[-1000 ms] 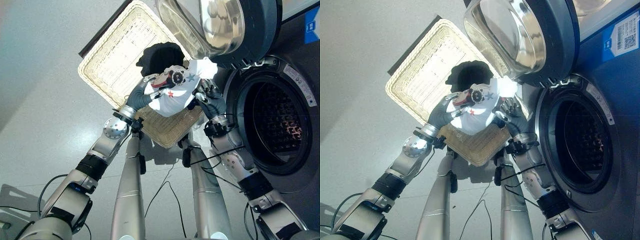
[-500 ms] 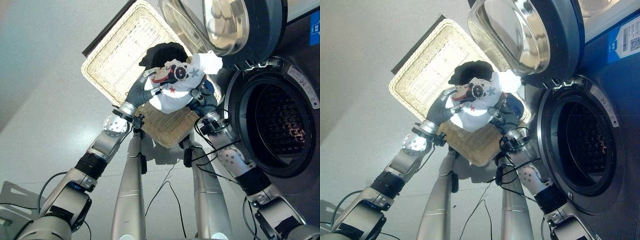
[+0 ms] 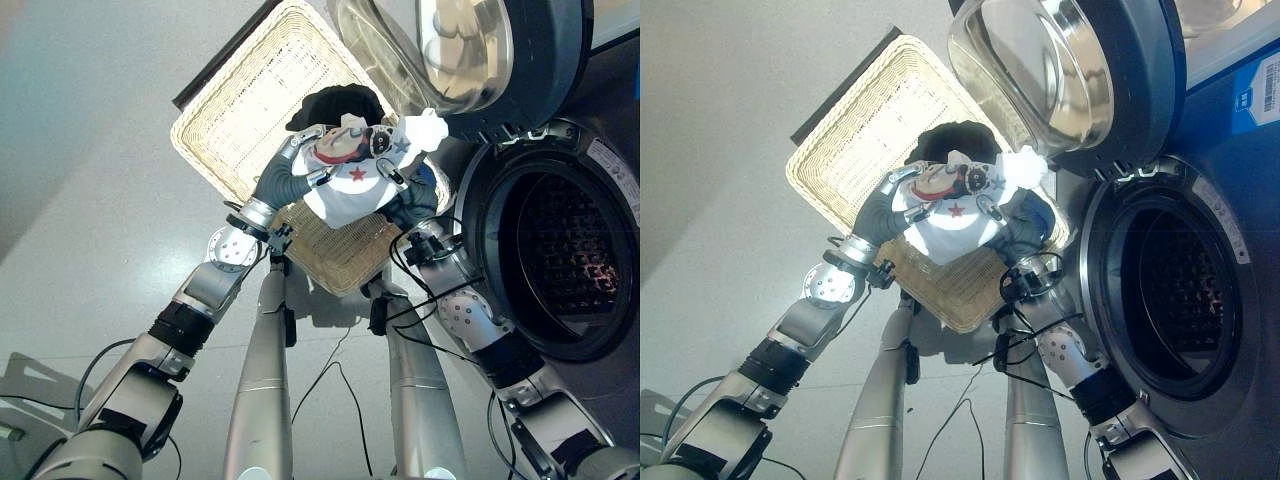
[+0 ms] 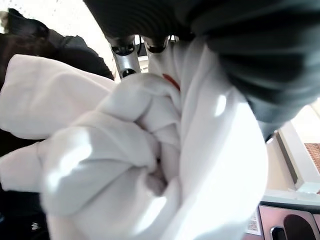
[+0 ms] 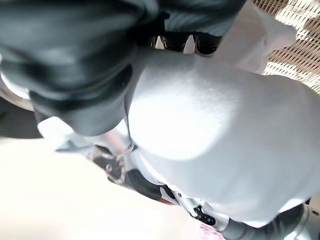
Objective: Put the clothes into the washing machine.
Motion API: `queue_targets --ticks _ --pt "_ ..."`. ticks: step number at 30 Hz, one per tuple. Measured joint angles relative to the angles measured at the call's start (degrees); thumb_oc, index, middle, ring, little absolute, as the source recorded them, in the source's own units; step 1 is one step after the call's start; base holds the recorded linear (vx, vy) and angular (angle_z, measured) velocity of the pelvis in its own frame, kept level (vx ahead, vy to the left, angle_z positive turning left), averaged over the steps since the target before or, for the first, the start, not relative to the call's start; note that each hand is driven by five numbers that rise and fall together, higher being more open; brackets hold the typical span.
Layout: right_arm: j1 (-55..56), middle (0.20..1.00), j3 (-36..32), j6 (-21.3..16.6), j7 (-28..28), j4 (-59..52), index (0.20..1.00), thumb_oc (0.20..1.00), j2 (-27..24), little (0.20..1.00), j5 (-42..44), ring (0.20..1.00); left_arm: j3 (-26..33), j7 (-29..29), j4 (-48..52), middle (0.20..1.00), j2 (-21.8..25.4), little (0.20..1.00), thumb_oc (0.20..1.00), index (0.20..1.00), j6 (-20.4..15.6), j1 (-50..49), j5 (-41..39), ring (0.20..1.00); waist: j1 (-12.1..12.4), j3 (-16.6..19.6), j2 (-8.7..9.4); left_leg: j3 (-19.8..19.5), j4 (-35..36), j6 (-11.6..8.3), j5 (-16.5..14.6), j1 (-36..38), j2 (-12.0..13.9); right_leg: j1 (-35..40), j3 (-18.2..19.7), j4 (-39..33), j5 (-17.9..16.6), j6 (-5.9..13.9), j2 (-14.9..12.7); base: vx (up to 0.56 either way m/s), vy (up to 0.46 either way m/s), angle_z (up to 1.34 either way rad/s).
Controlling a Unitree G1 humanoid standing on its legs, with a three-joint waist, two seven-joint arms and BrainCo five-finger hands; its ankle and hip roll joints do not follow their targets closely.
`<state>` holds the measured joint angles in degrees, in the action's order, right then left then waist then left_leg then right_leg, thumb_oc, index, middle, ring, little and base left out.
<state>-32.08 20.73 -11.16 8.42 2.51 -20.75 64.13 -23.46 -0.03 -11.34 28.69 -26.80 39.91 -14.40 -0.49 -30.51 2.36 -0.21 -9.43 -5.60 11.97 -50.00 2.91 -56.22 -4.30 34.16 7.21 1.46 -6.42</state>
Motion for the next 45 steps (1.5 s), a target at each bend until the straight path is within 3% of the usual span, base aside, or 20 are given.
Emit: queue_targets --ticks 10,11,12,13,22,31,35,37,40,45 --pt "-0.01 0.200 0.12 -0.12 0.10 0.00 0.200 0.200 0.37 0.200 2.12 0.200 -0.20 3.87 0.58 0.200 -1.07 0.200 0.200 0.200 0.01 -0.06 2.57 0.200 0.05 0.00 0.00 -0.06 0.09 -0.08 0.35 0.20 0.00 0.00 -0.02 0.19 0.01 0.02 0.00 0.00 0.000 0.00" --pt "-0.09 0.200 0.16 -0.17 0.11 0.00 0.200 0.200 0.50 0.200 2.33 0.200 -0.23 4.98 0.63 0.325 -1.17 0.325 0.325 0.325 0.03 -0.06 3.22 0.325 0.05 0.00 0.00 -0.07 0.09 -0.10 0.37 0.23 0.00 0.02 -0.02 0.25 0.01 0.02 -0.01 0.00 0.000 0.00" --pt "-0.09 0.200 0.16 -0.30 0.11 0.00 0.200 0.200 0.69 0.200 2.42 0.200 -0.22 6.14 0.80 0.812 -1.38 0.812 0.812 0.812 0.13 -0.07 4.43 0.812 0.04 0.00 0.00 -0.08 0.09 -0.10 0.39 0.26 0.00 0.02 -0.03 0.29 0.01 0.02 0.00 0.00 0.000 0.00" --pt "-0.09 0.200 0.19 -0.31 0.16 0.00 0.200 0.200 0.92 0.200 2.43 0.200 -0.25 7.36 0.96 1.000 -1.68 1.000 1.000 1.000 0.53 -0.06 4.89 1.000 0.04 0.00 0.00 -0.08 0.09 -0.11 0.41 0.29 0.00 0.03 -0.03 0.32 0.01 0.02 0.00 0.00 0.000 0.00" --pt "0.40 0.200 1.66 -2.07 0.14 0.19 0.200 0.200 1.82 0.200 3.03 0.200 -1.16 18.74 1.19 1.000 -3.02 1.000 1.000 1.000 3.64 -0.76 9.18 1.000 0.75 0.01 -0.01 -0.28 0.25 -0.14 0.46 0.35 0.01 0.09 -0.21 0.41 0.14 0.23 -0.03 0.00 0.000 0.00" --pt "1.51 0.200 -0.09 -6.44 -0.68 0.25 0.200 0.200 1.98 0.200 1.59 0.200 0.05 20.38 1.54 1.000 -4.04 1.000 1.000 1.000 2.16 -2.76 8.59 1.000 1.27 0.01 -0.01 -0.69 0.65 -0.27 0.52 0.34 -0.11 0.19 -0.81 0.38 0.15 0.25 -0.34 0.00 0.001 0.01" --pt "1.92 0.200 -2.72 -8.40 -1.24 0.27 0.200 0.200 2.28 0.200 1.20 0.200 1.31 20.96 1.54 1.000 -4.03 1.000 1.000 1.000 1.85 -3.30 8.47 1.000 1.28 0.01 -0.01 -0.72 0.73 -0.26 0.53 0.34 -0.11 0.20 -0.86 0.32 0.15 0.25 -0.34 0.00 0.000 0.00" --pt "3.14 0.200 -8.13 -11.42 -2.88 0.41 0.200 0.200 2.05 0.200 1.24 0.200 4.09 21.63 1.53 1.000 -3.91 1.000 1.000 1.000 0.90 -4.20 6.92 1.000 1.15 0.00 0.00 -0.73 0.74 -0.19 0.56 0.33 -0.17 0.25 -0.87 0.20 0.15 0.24 -0.39 0.00 0.000 0.00" --pt "3.86 0.200 -12.80 -12.79 -4.19 0.59 0.200 0.200 0.99 0.200 1.20 0.200 6.08 21.65 1.50 1.000 -3.51 1.000 1.000 1.000 0.22 -4.13 6.62 1.000 0.86 0.00 0.00 -0.88 0.75 -0.03 0.68 0.33 -0.15 0.55 -1.04 -0.16 0.10 0.20 -0.37 0.00 0.000 0.00" --pt "4.23 0.200 -13.42 -14.06 -5.29 0.61 0.200 0.200 1.65 0.200 1.19 0.200 6.62 24.02 1.49 1.000 -3.56 1.000 1.000 1.000 -0.15 -4.67 6.80 1.000 -0.19 0.00 0.01 -1.12 0.75 -0.01 0.70 0.34 -0.17 0.85 -1.15 -0.60 -0.02 0.02 -0.32 0.00 -0.001 0.01"
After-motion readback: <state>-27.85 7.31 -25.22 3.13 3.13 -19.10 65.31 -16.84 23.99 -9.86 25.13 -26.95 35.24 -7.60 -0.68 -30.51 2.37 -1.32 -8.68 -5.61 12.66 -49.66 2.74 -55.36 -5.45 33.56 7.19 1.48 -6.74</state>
